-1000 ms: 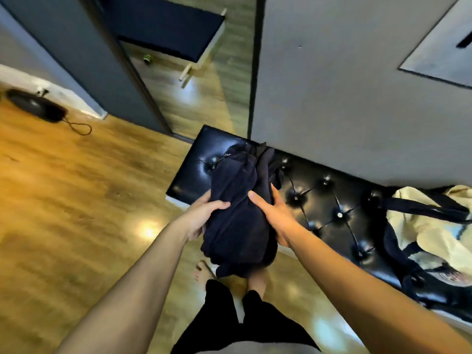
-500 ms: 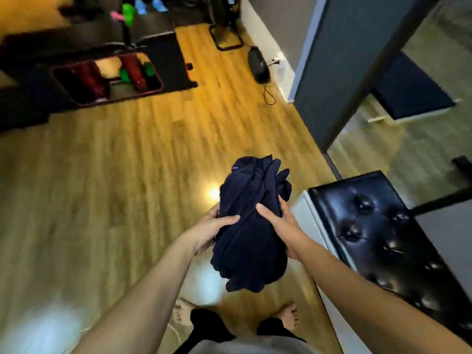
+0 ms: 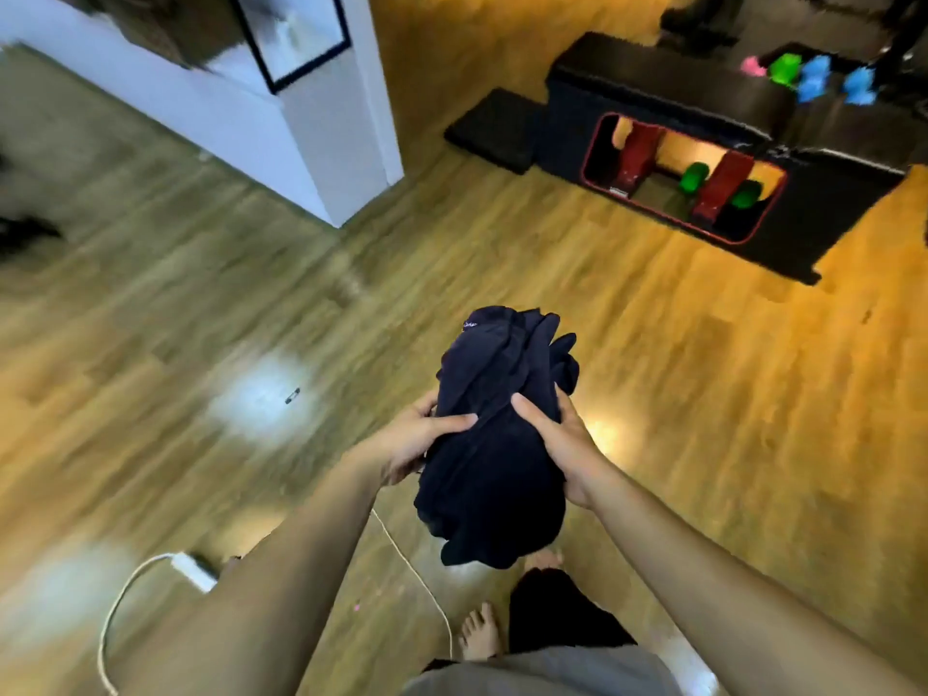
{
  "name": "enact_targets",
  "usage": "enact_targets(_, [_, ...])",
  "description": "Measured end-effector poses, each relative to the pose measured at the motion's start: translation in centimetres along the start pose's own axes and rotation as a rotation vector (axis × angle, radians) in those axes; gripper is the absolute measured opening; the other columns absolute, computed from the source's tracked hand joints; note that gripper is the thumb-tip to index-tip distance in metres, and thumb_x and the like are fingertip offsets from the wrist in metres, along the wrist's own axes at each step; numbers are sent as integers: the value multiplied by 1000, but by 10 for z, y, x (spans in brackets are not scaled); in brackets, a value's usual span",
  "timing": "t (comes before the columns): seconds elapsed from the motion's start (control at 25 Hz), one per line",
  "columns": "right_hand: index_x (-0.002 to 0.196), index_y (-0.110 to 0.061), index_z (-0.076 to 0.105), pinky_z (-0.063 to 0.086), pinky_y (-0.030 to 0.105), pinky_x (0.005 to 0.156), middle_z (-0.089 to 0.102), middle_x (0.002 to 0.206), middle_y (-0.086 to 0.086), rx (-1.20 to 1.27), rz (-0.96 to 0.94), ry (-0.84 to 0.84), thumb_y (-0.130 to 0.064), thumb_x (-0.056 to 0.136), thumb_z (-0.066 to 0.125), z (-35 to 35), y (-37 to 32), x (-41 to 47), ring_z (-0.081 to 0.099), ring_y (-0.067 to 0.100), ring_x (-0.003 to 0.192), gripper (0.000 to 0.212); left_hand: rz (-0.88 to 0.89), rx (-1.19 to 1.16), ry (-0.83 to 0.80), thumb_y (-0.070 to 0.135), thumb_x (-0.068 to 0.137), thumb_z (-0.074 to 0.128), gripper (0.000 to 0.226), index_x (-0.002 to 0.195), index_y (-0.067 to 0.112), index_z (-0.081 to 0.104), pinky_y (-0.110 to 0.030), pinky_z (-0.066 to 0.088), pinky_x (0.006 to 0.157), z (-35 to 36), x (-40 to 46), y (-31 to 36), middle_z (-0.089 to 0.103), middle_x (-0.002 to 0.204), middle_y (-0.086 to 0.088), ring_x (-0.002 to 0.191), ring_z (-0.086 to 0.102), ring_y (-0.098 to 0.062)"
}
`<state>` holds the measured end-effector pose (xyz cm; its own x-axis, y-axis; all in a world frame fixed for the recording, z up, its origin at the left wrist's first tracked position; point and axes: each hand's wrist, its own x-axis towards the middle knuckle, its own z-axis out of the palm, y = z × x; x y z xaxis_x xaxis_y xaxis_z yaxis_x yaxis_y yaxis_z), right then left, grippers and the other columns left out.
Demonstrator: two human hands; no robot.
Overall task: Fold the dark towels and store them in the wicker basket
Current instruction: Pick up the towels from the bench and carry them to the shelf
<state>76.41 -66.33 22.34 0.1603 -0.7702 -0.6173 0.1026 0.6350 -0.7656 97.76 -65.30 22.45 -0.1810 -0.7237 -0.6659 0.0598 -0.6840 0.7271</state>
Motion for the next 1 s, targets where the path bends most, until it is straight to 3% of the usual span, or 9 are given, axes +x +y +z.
enact_targets(0.24, [135, -47, 51, 59, 39, 87, 70, 122, -11, -173, -5, -298, -42, 80, 83, 140, -84, 133, 70, 16, 107, 63, 88, -222, 304, 24, 79, 84, 56, 131, 30, 62, -53, 49, 106, -135, 29, 63, 71, 126, 0, 114, 69, -23])
enact_targets(0.4, [139, -47, 49, 56, 45, 95, 68, 126, -10, -278, 4, -417, -46, 75, 85, 224, -157, 219, 68, 18, 110, 73, 153, -323, 410, 38, 62, 91, 76, 133, 35, 61, -56, 48, 106, -213, 61, 129, 70, 127, 1, 116, 68, -25])
enact_targets(0.6, [139, -47, 49, 56, 47, 96, 68, 126, -11, -389, -3, -564, -48, 68, 89, 323, -225, 297, 68, 18, 111, 81, 215, -433, 521, 38, 66, 91, 72, 131, 37, 61, -53, 50, 105, -296, 80, 191, 69, 129, 2, 116, 68, -24])
enact_targets(0.8, [138, -42, 48, 54, 45, 98, 67, 127, -10, -433, -45, -623, -47, 66, 90, 435, -264, 375, 67, 17, 111, 84, 277, -447, 591, 27, 83, 82, 48, 126, 37, 63, -42, 58, 94, -405, 104, 249, 73, 121, 3, 108, 72, -20])
enact_targets(1.0, [138, -43, 48, 54, 47, 99, 67, 125, -10, -430, -74, -618, -53, 59, 91, 565, -305, 450, 67, 19, 112, 90, 292, -418, 624, 39, 68, 89, 63, 126, 37, 62, -53, 52, 103, -545, 131, 313, 74, 120, 2, 109, 72, -23])
